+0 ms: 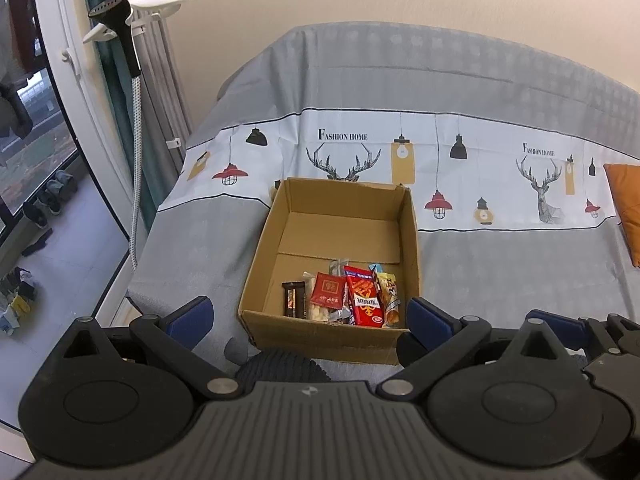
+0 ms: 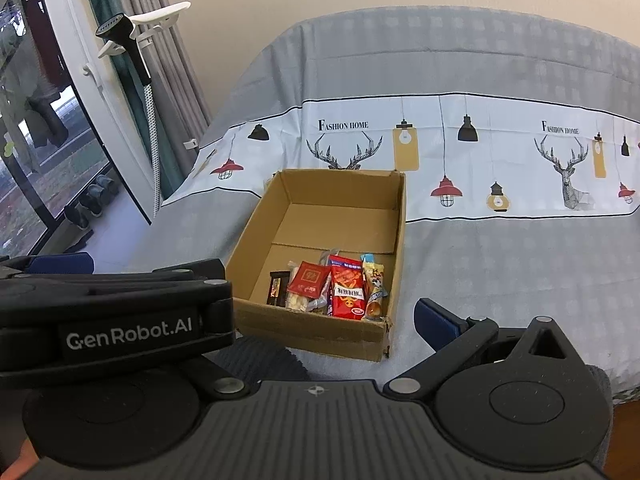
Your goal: Organize snacks
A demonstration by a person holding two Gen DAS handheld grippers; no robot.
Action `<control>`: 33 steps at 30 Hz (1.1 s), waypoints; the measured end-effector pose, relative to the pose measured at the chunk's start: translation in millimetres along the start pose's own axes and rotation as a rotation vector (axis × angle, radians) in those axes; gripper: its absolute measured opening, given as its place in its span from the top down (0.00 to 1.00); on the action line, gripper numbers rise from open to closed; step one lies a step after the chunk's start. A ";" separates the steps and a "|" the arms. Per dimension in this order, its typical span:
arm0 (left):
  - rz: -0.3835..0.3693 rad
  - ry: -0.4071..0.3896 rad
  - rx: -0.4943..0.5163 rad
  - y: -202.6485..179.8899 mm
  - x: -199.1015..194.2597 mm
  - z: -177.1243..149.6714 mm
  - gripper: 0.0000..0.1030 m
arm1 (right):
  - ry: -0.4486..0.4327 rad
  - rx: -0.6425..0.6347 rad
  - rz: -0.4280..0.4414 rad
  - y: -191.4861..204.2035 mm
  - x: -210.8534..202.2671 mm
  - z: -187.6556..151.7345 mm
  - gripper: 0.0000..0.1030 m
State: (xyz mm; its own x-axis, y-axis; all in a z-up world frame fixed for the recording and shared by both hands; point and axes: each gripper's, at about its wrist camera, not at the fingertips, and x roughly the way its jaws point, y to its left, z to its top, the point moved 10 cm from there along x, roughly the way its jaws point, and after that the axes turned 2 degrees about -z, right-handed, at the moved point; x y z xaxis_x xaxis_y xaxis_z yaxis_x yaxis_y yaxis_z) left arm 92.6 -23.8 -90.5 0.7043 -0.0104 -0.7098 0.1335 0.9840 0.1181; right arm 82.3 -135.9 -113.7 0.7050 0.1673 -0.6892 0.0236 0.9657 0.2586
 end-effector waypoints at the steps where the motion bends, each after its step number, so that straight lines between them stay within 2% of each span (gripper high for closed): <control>1: -0.002 -0.002 -0.002 0.4 -0.8 -0.1 0.00 | 0.002 -0.001 0.001 -0.1 0.1 -0.2 0.01; 33: 0.004 0.013 -0.010 7.5 2.2 -6.6 0.00 | 0.017 -0.018 0.016 -1.9 3.5 -2.7 0.01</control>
State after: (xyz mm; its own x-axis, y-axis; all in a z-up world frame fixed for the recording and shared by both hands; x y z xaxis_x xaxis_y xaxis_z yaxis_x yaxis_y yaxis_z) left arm 90.5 -15.2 -95.8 0.6957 -0.0043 -0.7183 0.1239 0.9857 0.1142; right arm 82.8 -136.6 -118.5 0.6933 0.1859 -0.6962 -0.0005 0.9663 0.2575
